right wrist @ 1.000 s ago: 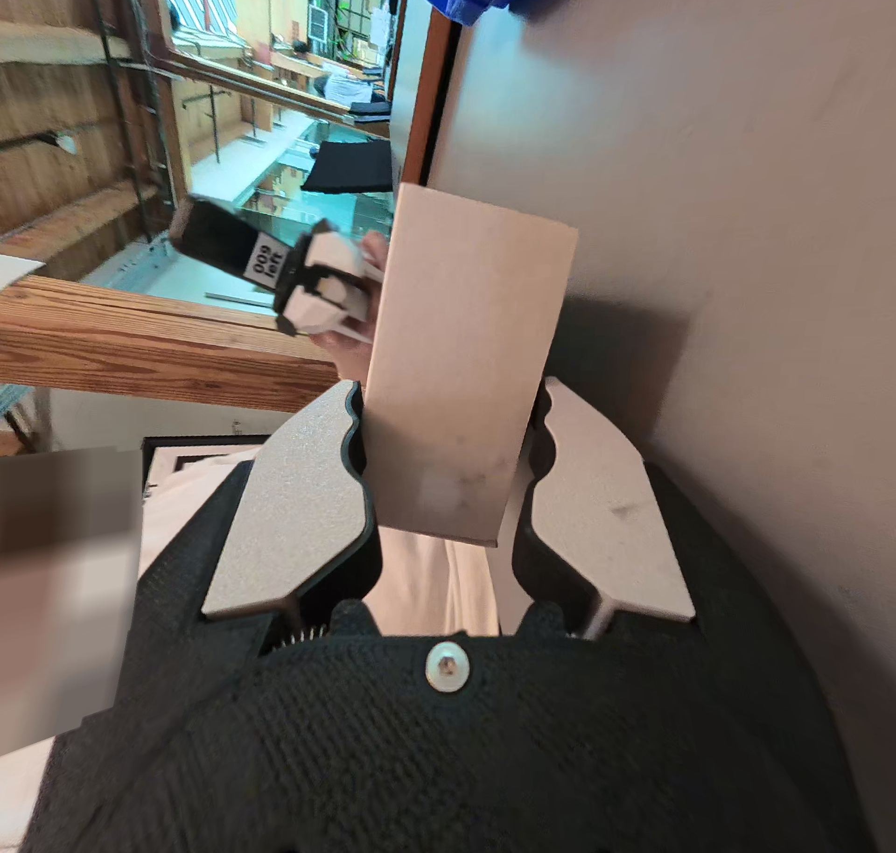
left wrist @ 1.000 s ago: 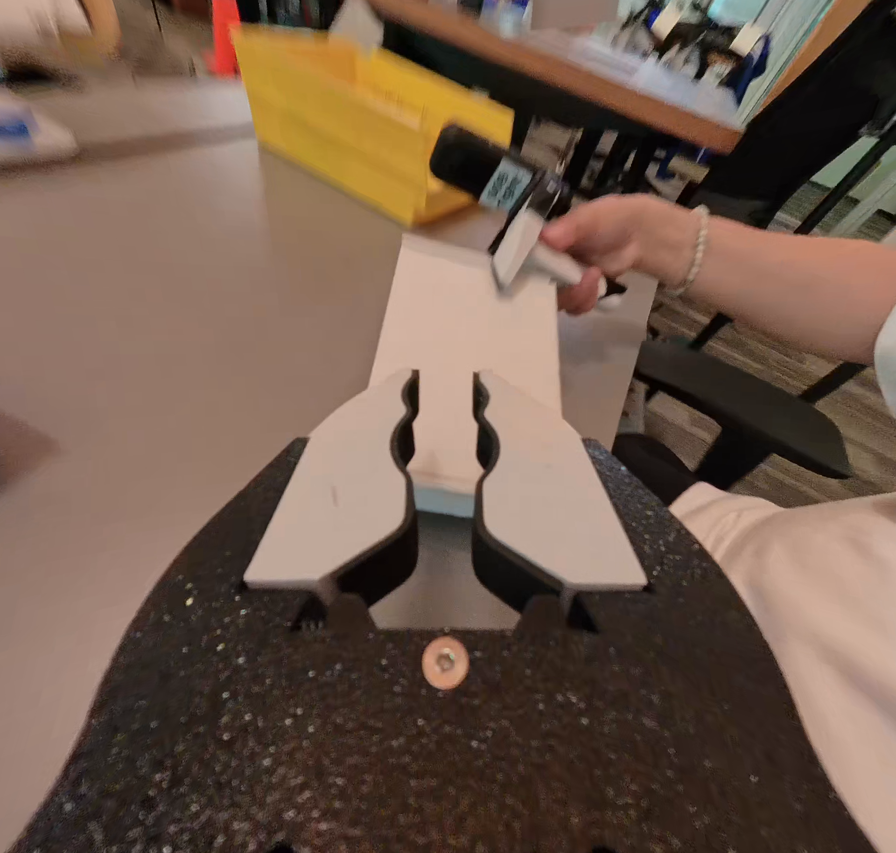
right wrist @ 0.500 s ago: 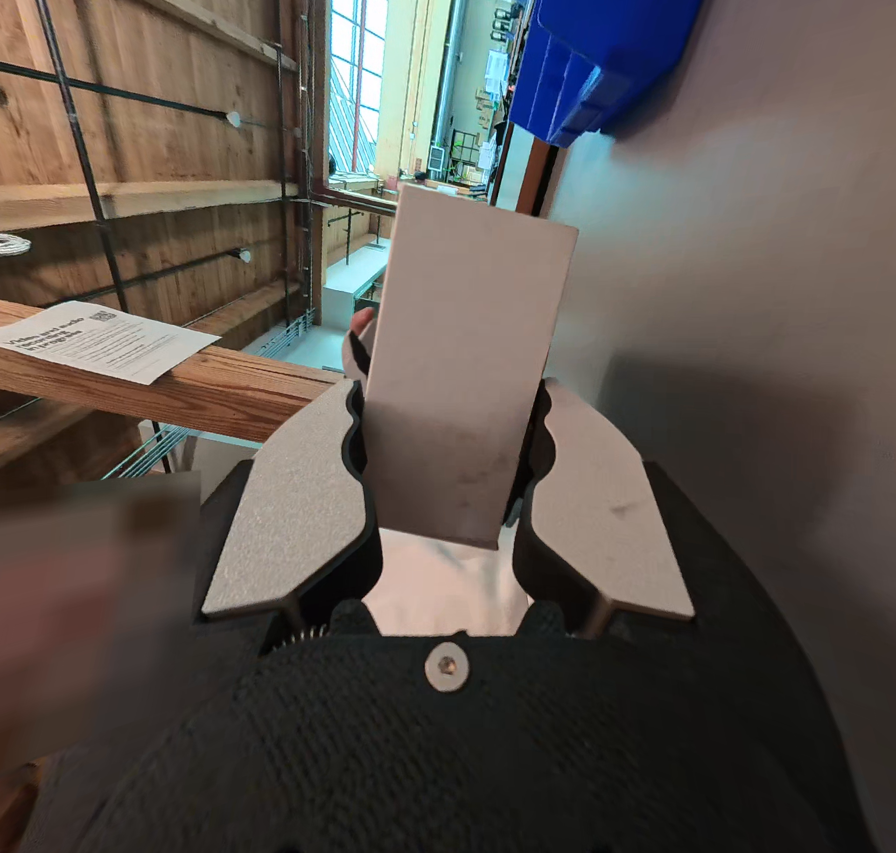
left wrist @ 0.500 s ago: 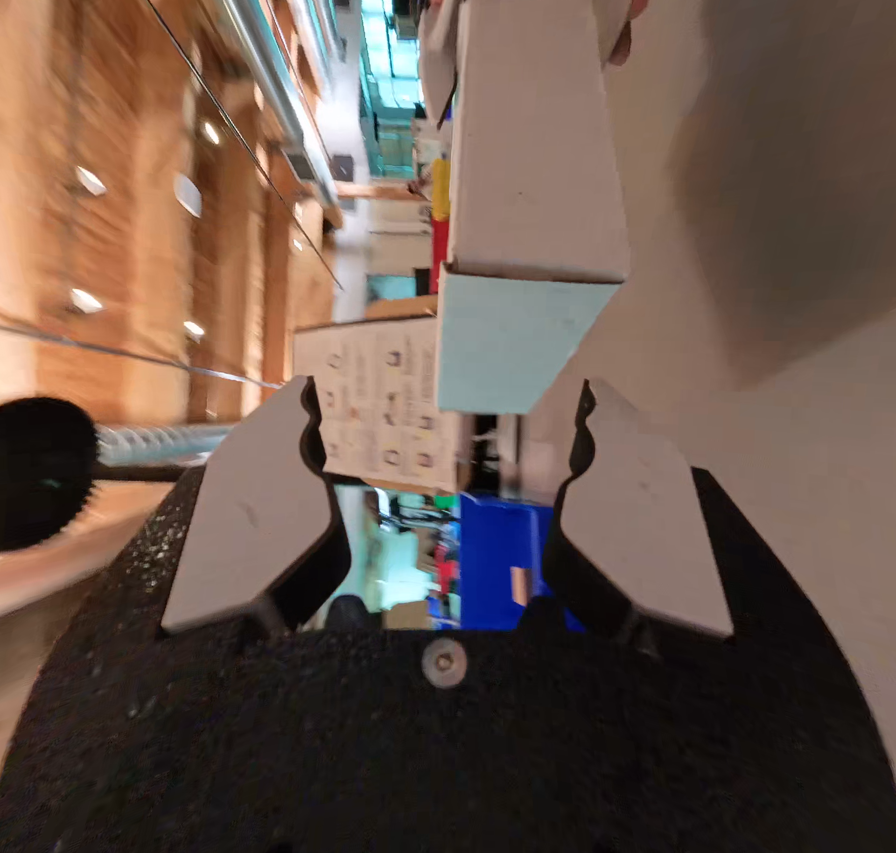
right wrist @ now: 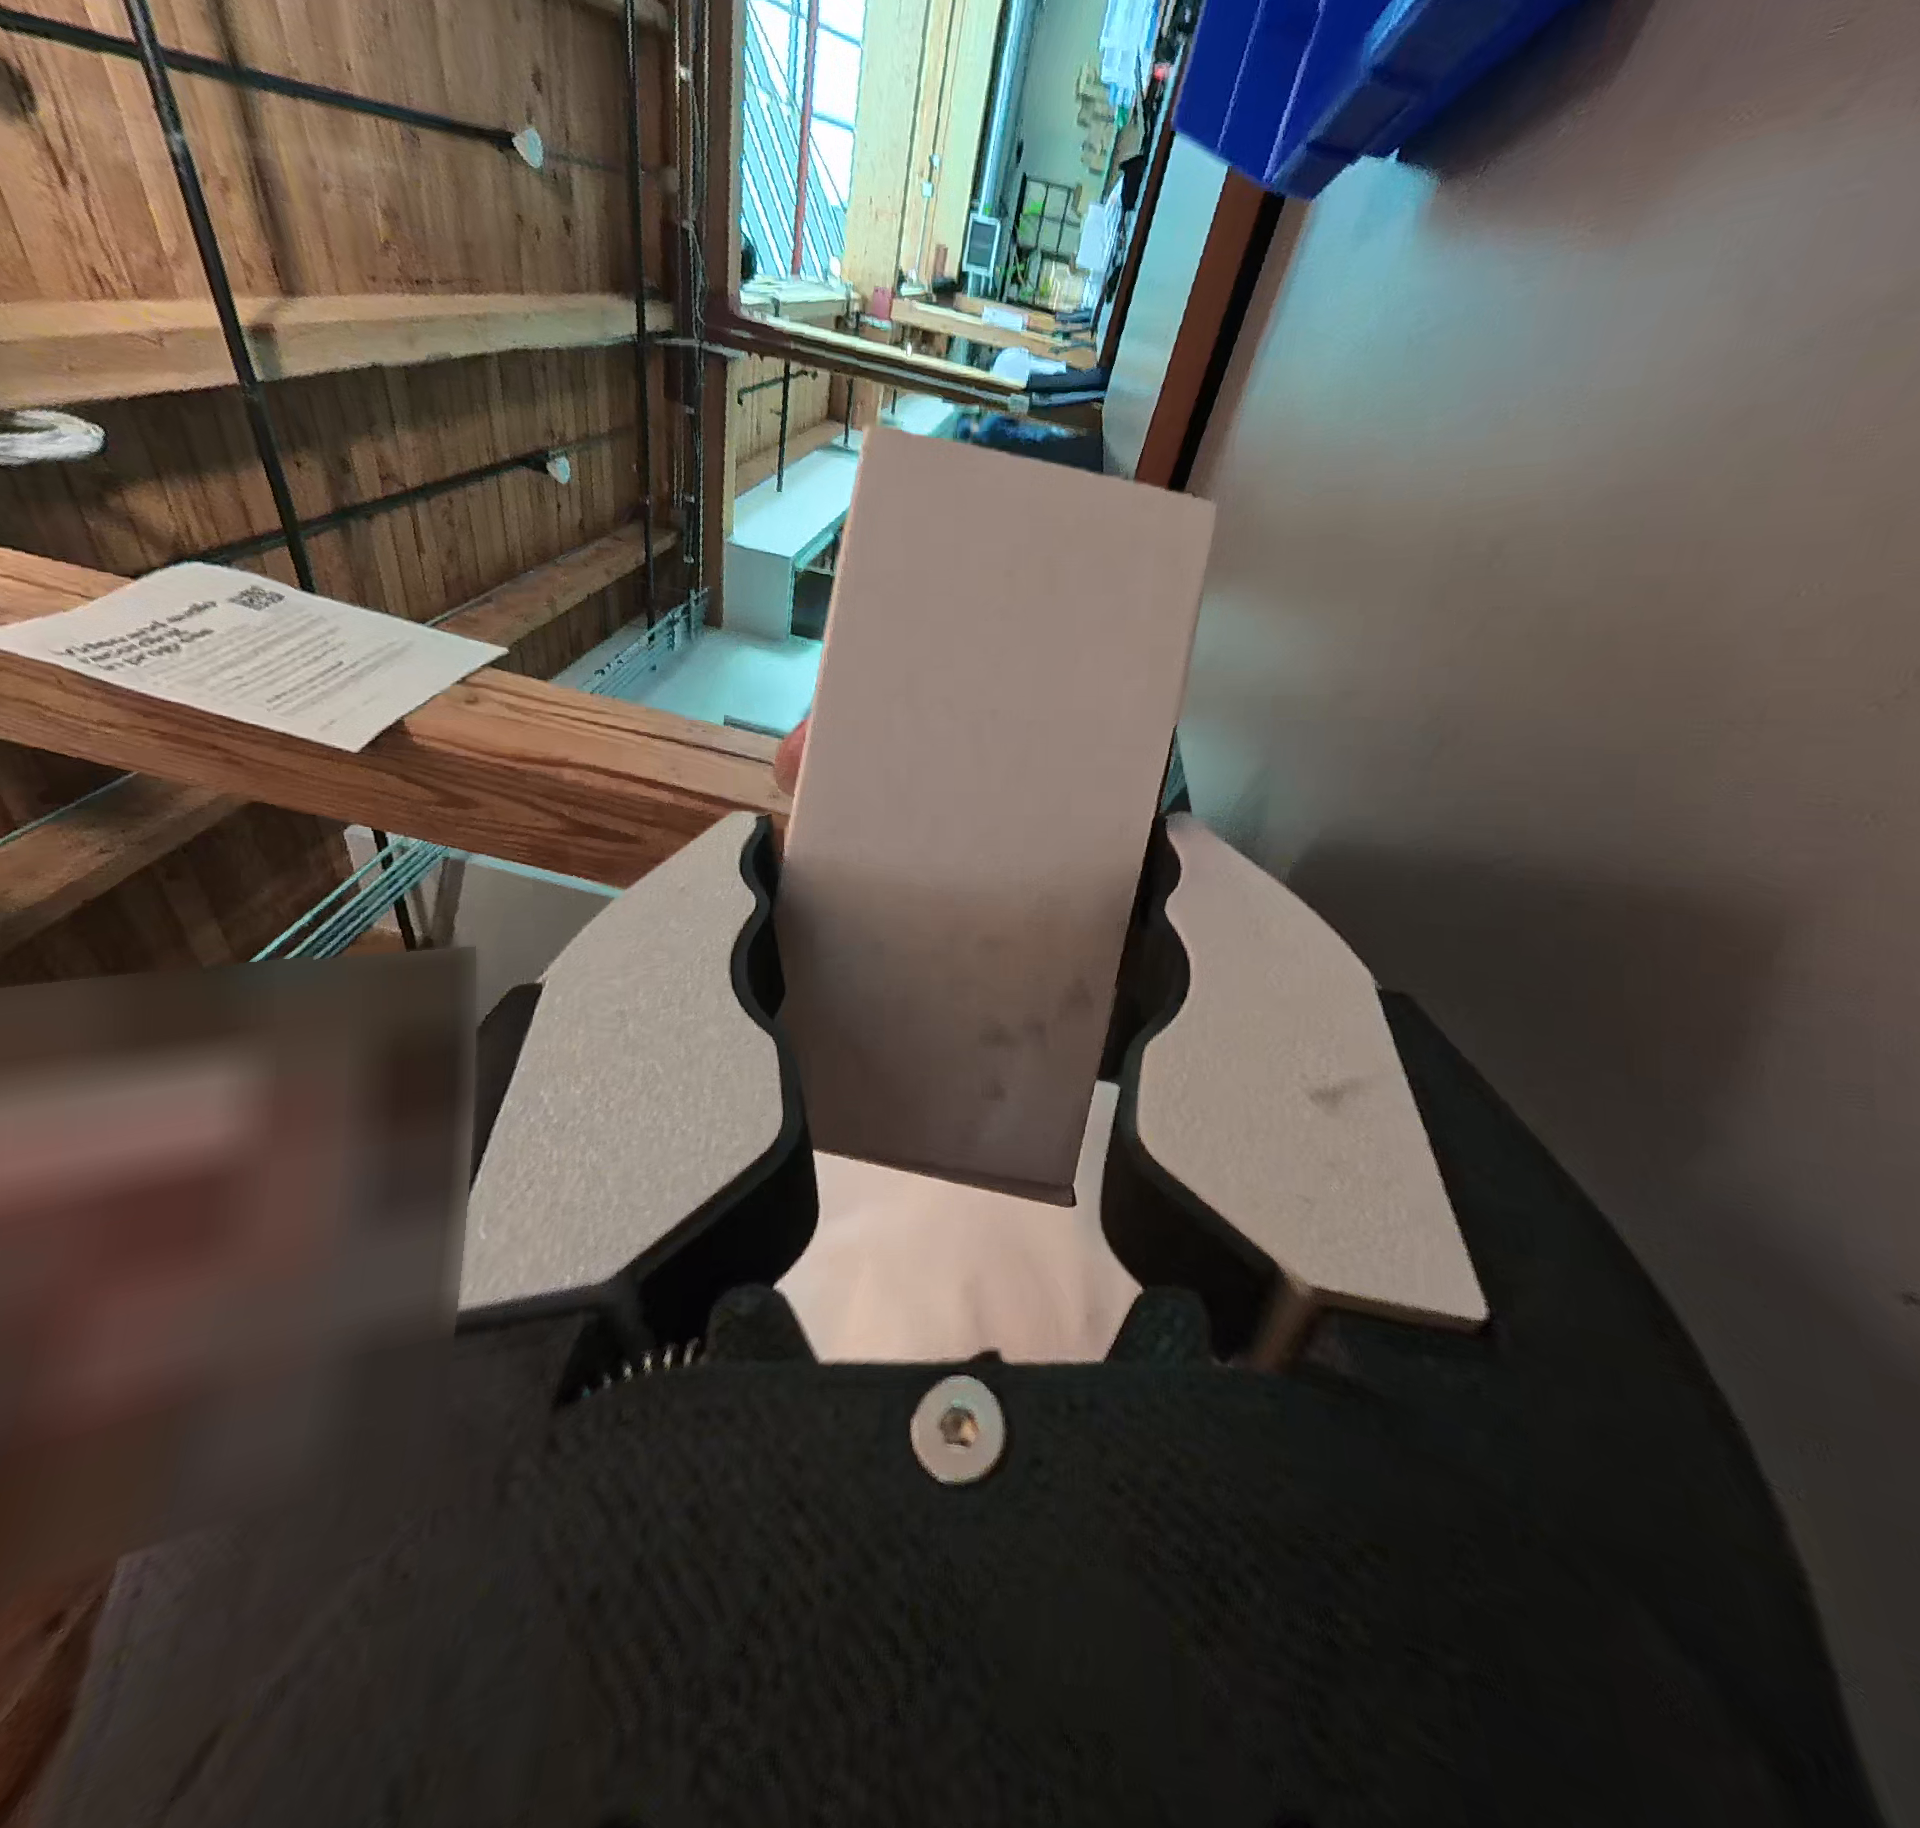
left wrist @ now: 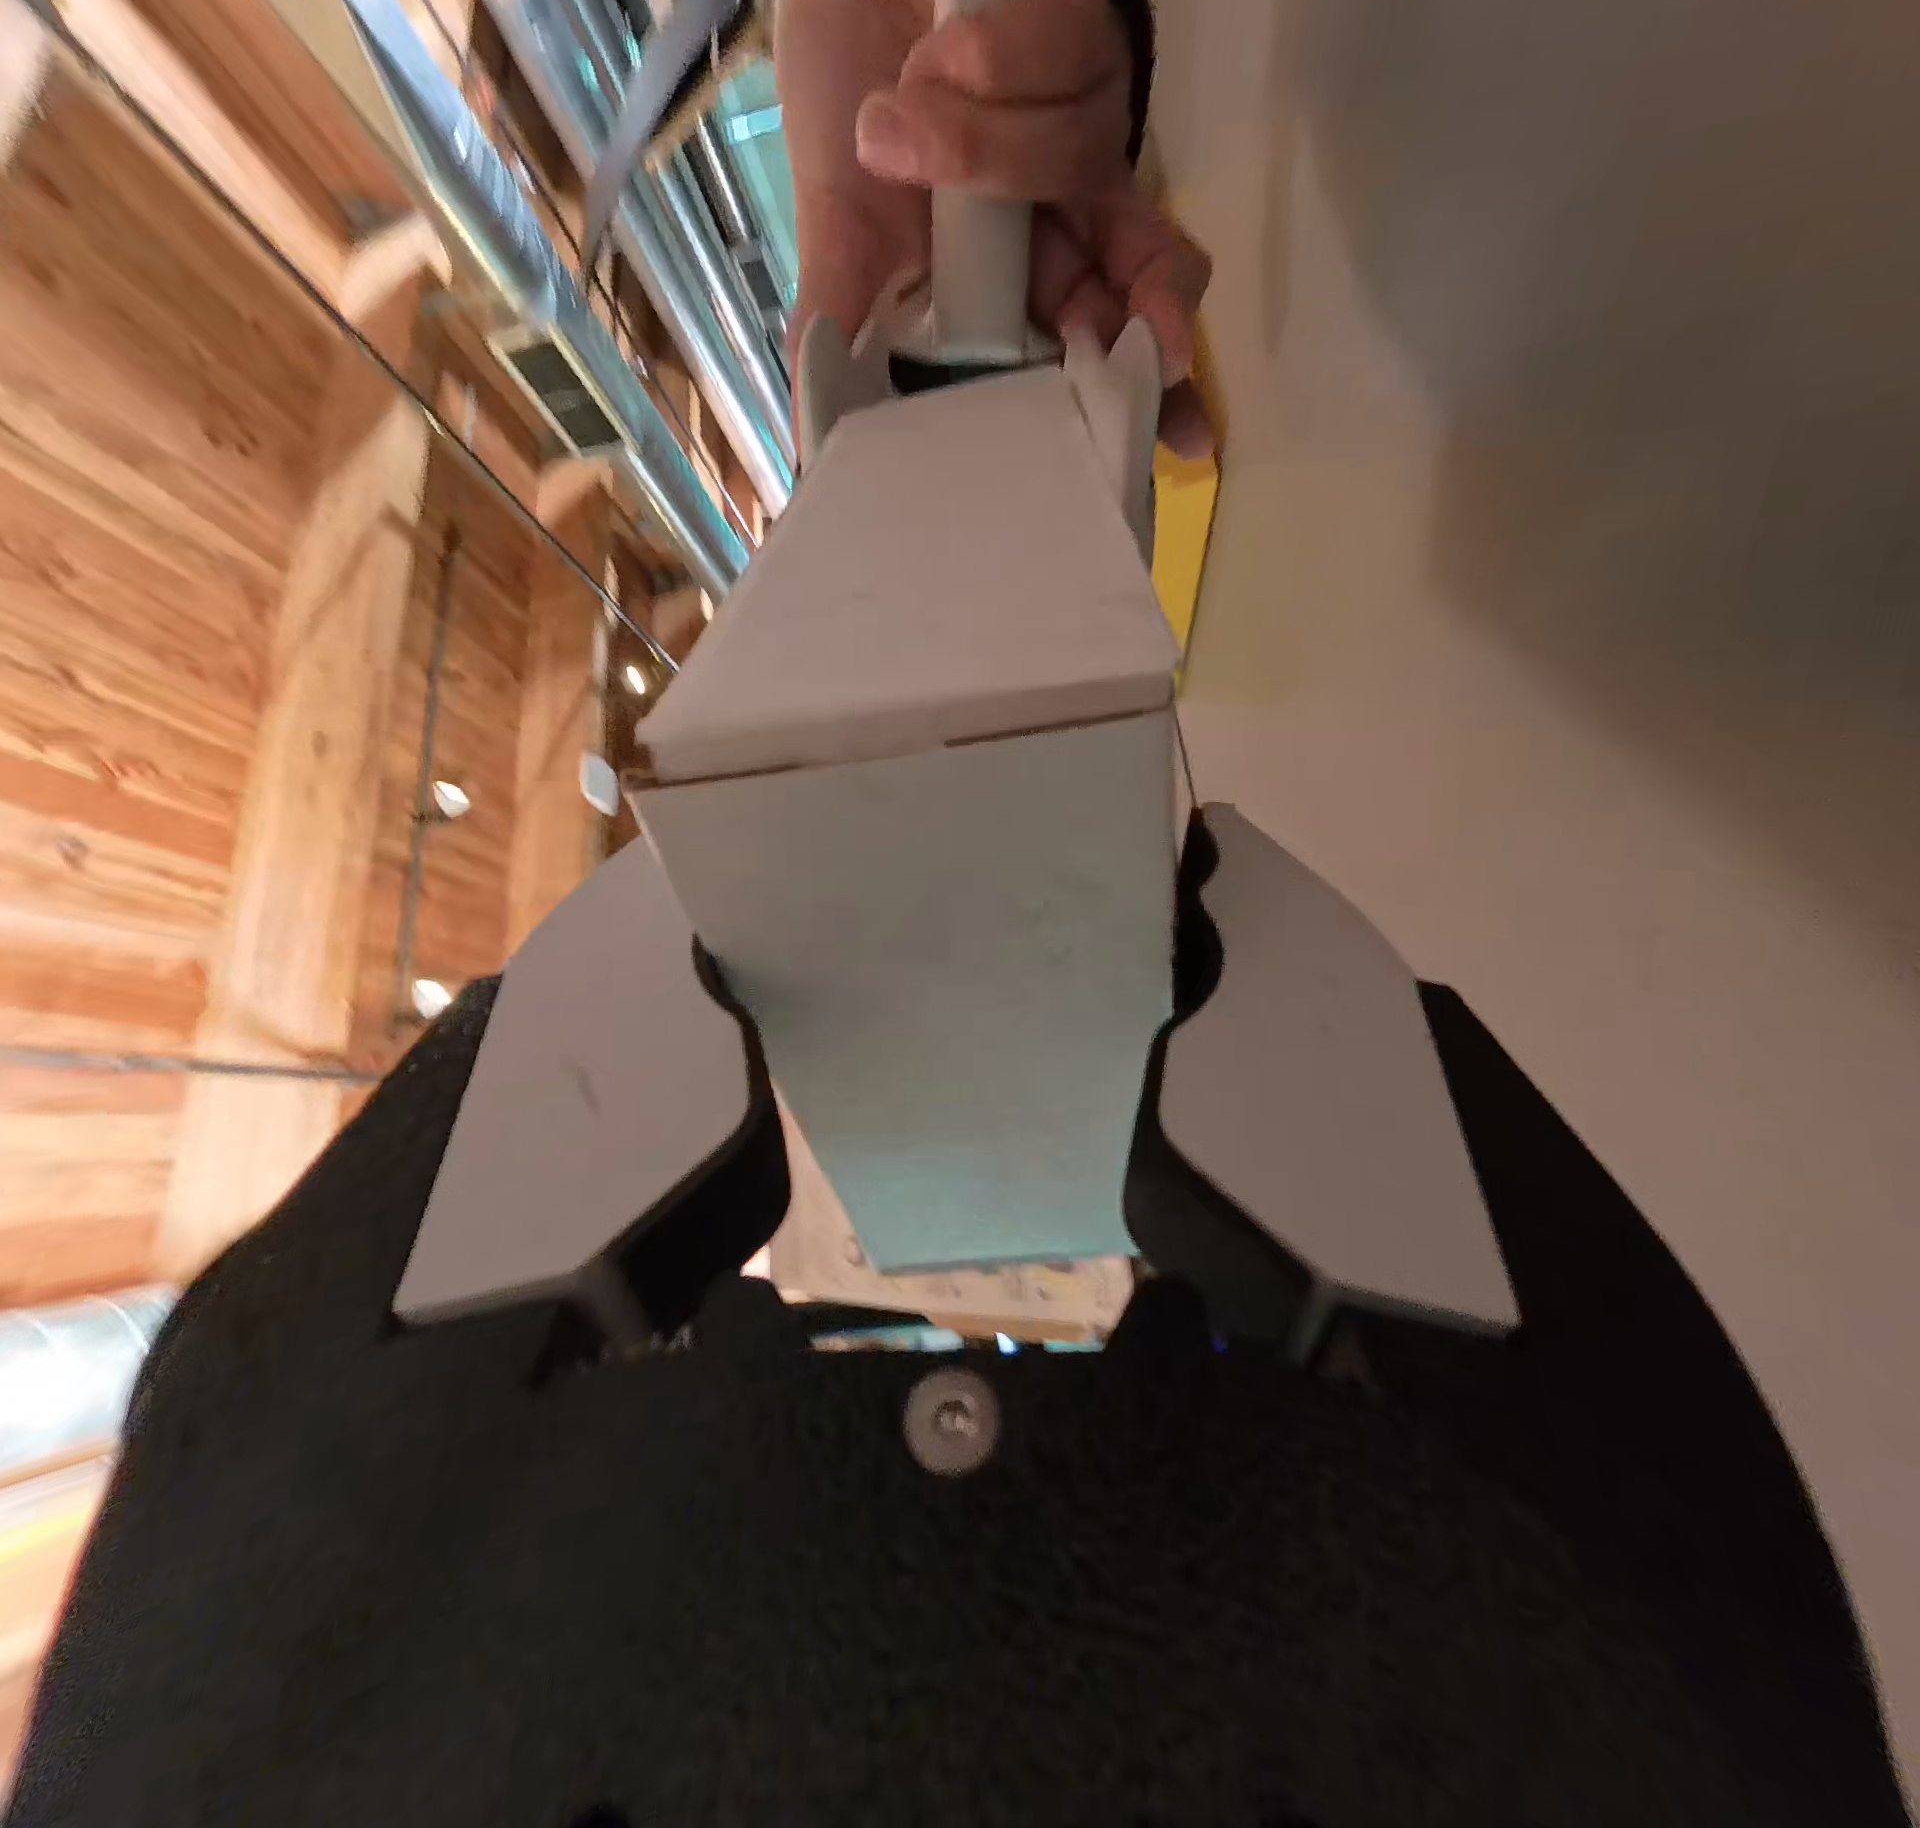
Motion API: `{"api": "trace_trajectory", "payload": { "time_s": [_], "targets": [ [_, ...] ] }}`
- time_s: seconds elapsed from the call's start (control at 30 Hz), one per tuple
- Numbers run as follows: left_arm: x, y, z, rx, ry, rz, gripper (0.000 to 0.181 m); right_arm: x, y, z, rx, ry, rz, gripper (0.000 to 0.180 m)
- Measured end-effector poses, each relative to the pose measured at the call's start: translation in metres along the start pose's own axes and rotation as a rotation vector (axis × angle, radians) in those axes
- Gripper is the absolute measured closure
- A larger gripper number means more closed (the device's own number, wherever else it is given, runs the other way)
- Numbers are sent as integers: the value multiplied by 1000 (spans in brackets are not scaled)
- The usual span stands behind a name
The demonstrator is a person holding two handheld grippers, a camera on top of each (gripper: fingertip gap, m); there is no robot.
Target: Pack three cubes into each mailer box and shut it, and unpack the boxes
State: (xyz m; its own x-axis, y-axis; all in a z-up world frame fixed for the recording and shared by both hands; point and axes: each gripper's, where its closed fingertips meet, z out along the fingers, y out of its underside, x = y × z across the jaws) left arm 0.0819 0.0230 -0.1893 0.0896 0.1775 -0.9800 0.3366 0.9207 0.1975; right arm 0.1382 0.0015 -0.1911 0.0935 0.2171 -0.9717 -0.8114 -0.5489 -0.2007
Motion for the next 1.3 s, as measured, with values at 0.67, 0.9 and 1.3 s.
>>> {"api": "trace_trajectory", "payload": {
  "time_s": [0.67, 0.9, 1.3],
  "targets": [
    [64, 47, 31, 176, 589, -1734, 104, -15, -17, -88, 178, 757, -1269, 69],
    [101, 43, 26, 7, 820, -1515, 104, -7, -23, -58, 99, 595, -1273, 68],
    [101, 44, 27, 5, 793, -1508, 103, 31, -26, -28, -18, 531, -1287, 70]
  ]
}}
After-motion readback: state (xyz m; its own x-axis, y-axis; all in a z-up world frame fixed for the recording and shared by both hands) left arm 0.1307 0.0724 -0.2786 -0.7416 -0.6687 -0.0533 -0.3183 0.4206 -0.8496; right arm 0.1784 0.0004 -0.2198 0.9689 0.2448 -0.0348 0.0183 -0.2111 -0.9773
